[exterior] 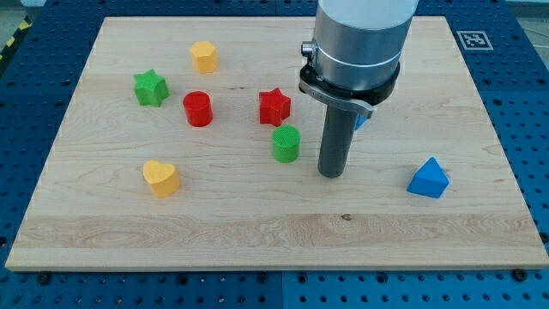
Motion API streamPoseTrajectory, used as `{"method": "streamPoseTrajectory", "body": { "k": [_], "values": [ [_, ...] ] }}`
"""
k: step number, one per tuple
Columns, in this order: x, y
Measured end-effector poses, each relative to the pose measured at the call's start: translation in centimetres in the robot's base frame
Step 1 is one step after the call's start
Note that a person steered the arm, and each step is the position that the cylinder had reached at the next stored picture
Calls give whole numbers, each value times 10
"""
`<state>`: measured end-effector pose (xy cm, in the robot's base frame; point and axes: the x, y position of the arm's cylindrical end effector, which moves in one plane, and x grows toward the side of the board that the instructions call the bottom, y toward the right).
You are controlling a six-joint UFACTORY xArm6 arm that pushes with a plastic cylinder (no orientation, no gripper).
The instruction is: Push the green circle into the bottom side of the red star
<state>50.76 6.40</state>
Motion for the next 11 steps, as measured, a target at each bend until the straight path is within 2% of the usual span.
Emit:
{"method": "streamPoseTrajectory", "body": {
  "k": [3,5,6,7,11],
  "values": [
    [-11,-19],
    [-1,-23],
    [-5,-46],
    [-24,-47],
    [-25,-51]
  ]
}}
